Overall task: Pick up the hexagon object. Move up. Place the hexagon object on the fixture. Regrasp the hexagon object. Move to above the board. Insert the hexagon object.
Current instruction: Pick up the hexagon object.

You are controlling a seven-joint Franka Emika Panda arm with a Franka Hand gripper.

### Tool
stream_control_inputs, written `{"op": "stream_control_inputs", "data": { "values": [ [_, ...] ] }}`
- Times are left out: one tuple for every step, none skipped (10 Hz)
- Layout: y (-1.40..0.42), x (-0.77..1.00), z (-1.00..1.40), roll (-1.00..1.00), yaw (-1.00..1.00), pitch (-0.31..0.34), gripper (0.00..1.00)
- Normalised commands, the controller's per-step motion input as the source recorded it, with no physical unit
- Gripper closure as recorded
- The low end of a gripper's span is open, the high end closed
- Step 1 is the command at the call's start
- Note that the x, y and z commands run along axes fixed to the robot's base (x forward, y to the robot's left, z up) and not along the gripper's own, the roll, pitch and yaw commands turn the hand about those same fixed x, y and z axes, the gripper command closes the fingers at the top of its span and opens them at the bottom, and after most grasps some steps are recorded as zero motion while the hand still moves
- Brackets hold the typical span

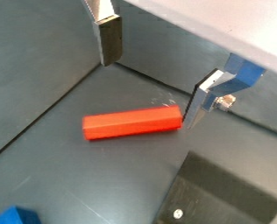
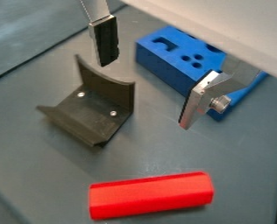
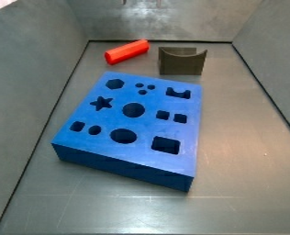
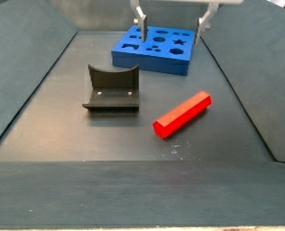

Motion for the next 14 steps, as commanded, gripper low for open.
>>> {"op": "stream_control_inputs", "data": {
  "values": [
    [0.02,0.02,-0.29,0.0,-1.0,-0.086,0.0],
    [0.35,0.0,0.0,-0.04,-0.56,-0.011,0.0],
    [-0.04,0.01,-0.15,0.03,0.0,-0.046,0.0],
    [0.81,0.32,0.0,-0.2,0.0,-0.09,0.0],
    [0.92,0.18,0.0,-0.21,0.0,-0.084,0.0],
    [0.93,0.0,-0.05,-0.23,0.0,-0.083,0.0],
    [0.87,0.1,0.0,-0.3,0.0,-0.14,0.0],
    [0.77,0.12,0.06,-0.31,0.0,-0.127,0.0],
    [0.05,0.0,0.0,-0.01,0.0,0.0,0.0],
    [-0.06,-0.15,-1.0,0.14,0.0,-0.027,0.0],
    [0.07,-0.13,-1.0,0.0,0.0,-0.05,0.0],
    [0.06,0.0,-0.87,-0.07,0.07,-0.15,0.0],
    [0.09,0.0,-0.91,-0.06,0.09,-0.143,0.0],
    [0.08,0.04,-0.96,-0.06,0.07,-0.107,0.0]
  ]
}}
